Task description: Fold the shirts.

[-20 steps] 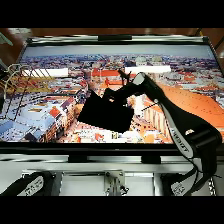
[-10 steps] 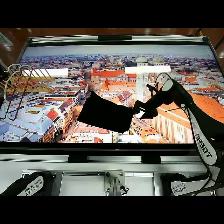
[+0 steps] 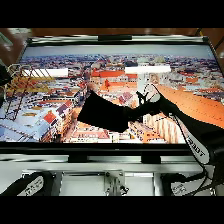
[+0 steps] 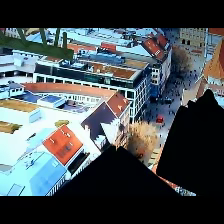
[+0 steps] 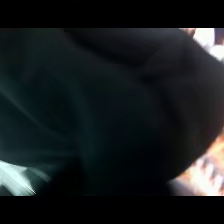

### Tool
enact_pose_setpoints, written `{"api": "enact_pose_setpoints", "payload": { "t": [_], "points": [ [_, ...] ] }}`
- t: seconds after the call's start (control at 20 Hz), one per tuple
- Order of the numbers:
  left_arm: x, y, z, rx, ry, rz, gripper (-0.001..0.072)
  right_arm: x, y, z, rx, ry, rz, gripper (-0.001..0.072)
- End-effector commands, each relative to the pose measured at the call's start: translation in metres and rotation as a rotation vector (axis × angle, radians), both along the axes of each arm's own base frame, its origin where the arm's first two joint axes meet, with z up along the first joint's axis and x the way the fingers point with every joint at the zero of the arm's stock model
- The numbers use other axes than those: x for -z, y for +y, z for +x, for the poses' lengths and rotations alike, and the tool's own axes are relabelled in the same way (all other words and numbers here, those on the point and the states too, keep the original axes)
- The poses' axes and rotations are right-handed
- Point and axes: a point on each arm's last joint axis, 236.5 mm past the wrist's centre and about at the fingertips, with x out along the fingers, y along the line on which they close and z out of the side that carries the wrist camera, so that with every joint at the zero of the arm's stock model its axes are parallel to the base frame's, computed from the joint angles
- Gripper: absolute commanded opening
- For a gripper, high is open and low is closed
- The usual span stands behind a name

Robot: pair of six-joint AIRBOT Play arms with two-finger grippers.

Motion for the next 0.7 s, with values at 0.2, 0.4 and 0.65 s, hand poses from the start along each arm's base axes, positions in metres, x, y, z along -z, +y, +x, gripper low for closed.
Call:
{"api": "enact_pose_setpoints", "payload": {
  "t": [0.2, 0.4, 0.65],
  "points": [
    [-0.001, 0.001, 0.002, 0.011, -0.009, 0.013, 0.0033, -0.167, -0.012, 0.085, 0.084, -0.361, 0.214, 0.0069],
    [-0.001, -0.001, 0.002, 0.015, -0.012, 0.004, 0.0033, -0.242, -0.093, 0.117, 0.219, -0.404, 0.076, 0.0069],
    [0.006, -0.005, -0.007, 0.028, 0.037, -0.006, 0.0034, -0.240, -0.223, 0.115, 0.333, -0.397, -0.080, 0.0070]
  ]
}}
